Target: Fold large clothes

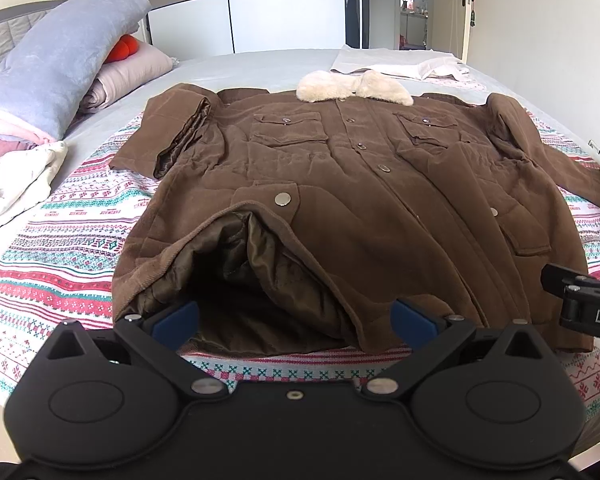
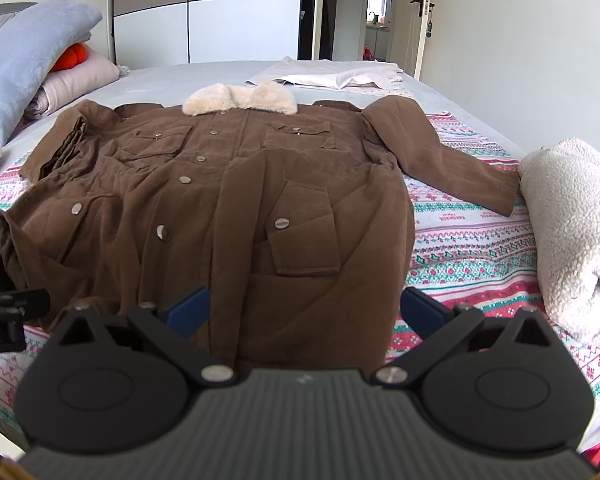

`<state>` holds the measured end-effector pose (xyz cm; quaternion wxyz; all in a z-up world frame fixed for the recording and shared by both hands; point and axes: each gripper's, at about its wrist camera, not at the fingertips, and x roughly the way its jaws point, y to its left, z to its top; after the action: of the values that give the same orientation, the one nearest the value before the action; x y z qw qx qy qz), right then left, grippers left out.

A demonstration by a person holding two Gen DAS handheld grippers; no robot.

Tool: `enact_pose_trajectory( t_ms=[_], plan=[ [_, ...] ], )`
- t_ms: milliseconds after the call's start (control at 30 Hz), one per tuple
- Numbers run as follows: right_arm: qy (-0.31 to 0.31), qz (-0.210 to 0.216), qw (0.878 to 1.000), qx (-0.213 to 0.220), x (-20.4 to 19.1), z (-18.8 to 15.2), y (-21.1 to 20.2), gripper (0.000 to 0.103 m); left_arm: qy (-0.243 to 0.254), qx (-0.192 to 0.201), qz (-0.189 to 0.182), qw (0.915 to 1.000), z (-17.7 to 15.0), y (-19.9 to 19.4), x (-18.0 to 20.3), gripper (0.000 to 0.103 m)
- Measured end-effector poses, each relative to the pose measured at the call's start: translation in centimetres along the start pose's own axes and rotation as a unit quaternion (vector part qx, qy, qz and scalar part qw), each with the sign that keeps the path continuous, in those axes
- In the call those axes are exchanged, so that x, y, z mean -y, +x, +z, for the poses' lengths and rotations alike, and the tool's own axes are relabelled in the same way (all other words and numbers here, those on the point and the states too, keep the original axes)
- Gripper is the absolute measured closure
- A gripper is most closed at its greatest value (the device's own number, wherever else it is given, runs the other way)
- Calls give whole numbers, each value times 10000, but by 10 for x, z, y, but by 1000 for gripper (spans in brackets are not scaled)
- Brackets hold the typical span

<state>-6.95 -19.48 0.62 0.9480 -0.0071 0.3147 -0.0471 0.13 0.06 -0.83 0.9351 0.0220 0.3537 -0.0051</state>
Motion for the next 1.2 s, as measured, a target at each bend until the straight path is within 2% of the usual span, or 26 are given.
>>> enact_pose_trajectory(
  t_ms=[300,433,533,600,667,767,867,967,1033,1200],
  plan=[
    [-28,-28,10000,9,0,-1,1,0,32,80,45,10000,-1,0,-1,0],
    [-58,-30,10000,55,3,1,-1,0,-3,326,32,9995,0,-5,-8,0],
    [73,75,9998,175,14,5,-5,0,55,655,-227,9976,3,-11,-21,0],
    [132,189,9996,190,27,8,-6,0,5,617,-501,9968,9,-12,-36,0],
    [293,307,9990,104,42,10,-3,0,-287,563,-907,9939,15,-12,-62,0],
    [839,565,9948,-114,75,10,5,0,-727,387,-1359,9873,25,-10,-102,0],
    [1258,837,9880,-310,108,5,9,0,-1199,376,-1242,9843,25,-11,-139,0],
    [1678,1090,9793,-297,132,-6,4,0,-1110,458,-1115,9865,11,-14,-153,0],
    [1733,1186,9771,-335,140,-15,1,0,-849,361,-1129,9893,-2,-11,-148,0],
    [1254,1151,9832,-659,117,-43,9,0,-391,169,-1317,9904,-31,4,-132,0]
  ],
)
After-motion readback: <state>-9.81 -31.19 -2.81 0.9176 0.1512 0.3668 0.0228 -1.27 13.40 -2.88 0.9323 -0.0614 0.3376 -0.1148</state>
